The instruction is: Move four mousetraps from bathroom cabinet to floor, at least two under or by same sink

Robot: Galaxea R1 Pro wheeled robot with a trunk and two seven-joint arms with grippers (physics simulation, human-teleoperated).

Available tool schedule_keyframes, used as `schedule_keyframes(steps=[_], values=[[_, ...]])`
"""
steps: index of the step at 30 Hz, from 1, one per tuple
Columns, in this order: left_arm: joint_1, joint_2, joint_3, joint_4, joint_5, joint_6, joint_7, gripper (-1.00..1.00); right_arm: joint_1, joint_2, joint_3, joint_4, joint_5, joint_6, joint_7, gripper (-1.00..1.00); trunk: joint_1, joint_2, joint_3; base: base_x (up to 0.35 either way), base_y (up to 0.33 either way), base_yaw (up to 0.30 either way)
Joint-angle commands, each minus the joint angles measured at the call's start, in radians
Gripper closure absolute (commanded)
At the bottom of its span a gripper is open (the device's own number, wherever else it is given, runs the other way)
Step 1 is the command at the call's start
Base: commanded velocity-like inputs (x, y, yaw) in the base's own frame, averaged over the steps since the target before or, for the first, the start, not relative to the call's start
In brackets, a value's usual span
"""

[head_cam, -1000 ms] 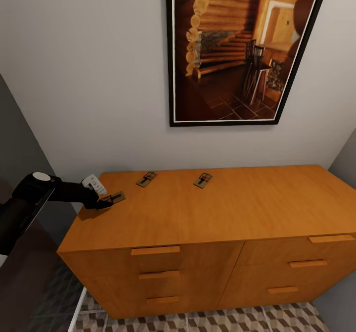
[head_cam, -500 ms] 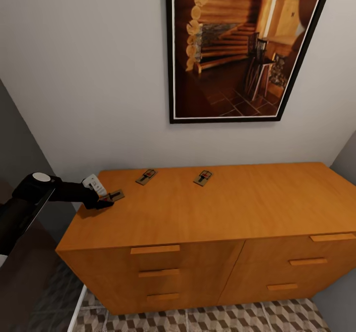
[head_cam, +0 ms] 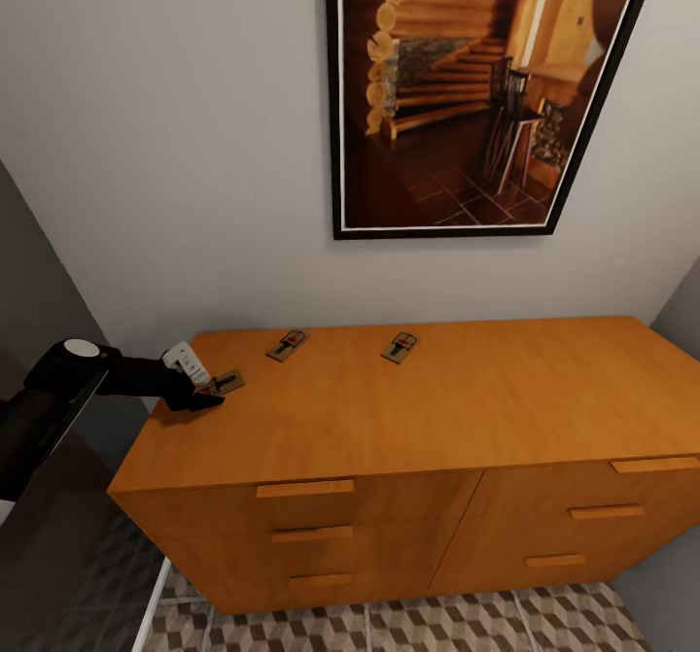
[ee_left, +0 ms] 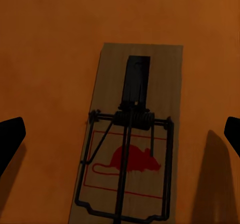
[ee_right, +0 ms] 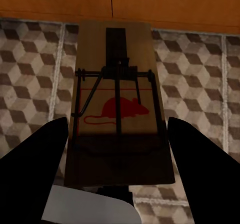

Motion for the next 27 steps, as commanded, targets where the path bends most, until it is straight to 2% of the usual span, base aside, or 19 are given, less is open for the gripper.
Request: schedule_keyframes(steps=[1,14,21,27], values=[[-0.001,0.000,-0.001,-0.001,-0.006,0.007,-0.006,-1.00,-0.001,0.000,0.001,0.001,0.005,-0.003,-0.001,1.00,0.000,0.000,-0.001,0.000,0.000,0.000],[-0.001,-0.001,-0.004,0.005,-0.007,0.005,-0.006,-1.00,-0.001,0.000,0.001,0.001,0.005,-0.003,-0.001,1.00,0.000,0.000,-0.001,0.000,0.000,0.000],[-0.001,-0.004,-0.028,0.035,-0.007,0.004,-0.006,-1.00,-0.001,0.000,0.001,0.001,0.004,-0.003,-0.001,1.00,0.000,0.000,-0.001,0.000,0.000,0.000],[-0.001,-0.004,-0.034,0.039,-0.007,0.004,-0.005,-1.00,-0.001,0.000,0.001,0.001,0.005,-0.003,-0.001,1.00,0.000,0.000,-0.001,0.000,0.000,0.000]])
